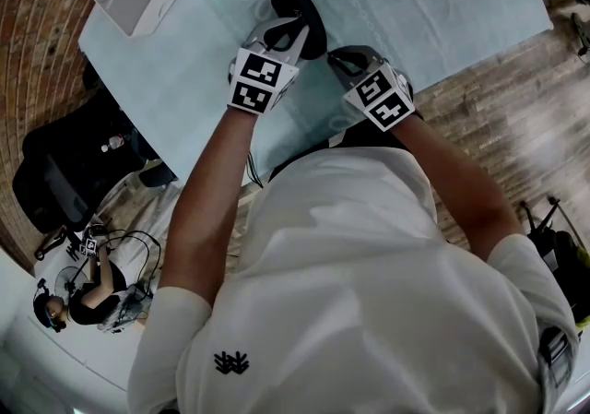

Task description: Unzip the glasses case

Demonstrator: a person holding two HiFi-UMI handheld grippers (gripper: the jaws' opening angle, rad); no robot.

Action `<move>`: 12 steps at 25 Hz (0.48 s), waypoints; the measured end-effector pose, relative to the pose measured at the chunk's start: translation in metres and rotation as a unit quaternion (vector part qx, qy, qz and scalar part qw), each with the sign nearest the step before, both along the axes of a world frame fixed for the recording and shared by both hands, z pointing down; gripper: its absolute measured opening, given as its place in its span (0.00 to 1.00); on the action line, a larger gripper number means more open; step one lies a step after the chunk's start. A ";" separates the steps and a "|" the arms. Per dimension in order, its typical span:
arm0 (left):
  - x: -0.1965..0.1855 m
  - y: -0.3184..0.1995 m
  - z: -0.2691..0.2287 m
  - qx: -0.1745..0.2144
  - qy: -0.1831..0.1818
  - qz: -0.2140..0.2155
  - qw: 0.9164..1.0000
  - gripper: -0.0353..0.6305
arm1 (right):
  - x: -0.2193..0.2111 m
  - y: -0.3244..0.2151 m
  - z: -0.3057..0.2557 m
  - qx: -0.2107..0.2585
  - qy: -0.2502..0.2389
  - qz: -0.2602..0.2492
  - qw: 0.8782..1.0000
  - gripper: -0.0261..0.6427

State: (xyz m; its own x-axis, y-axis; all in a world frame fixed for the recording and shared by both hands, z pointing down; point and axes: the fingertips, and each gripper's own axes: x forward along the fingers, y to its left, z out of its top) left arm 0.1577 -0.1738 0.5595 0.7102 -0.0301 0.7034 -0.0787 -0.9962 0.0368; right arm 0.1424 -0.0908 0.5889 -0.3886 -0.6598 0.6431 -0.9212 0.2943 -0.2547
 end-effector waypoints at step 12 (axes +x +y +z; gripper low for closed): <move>0.000 -0.003 0.000 -0.004 -0.002 -0.009 1.000 0.14 | 0.010 0.000 -0.013 0.014 -0.015 0.006 1.000 0.04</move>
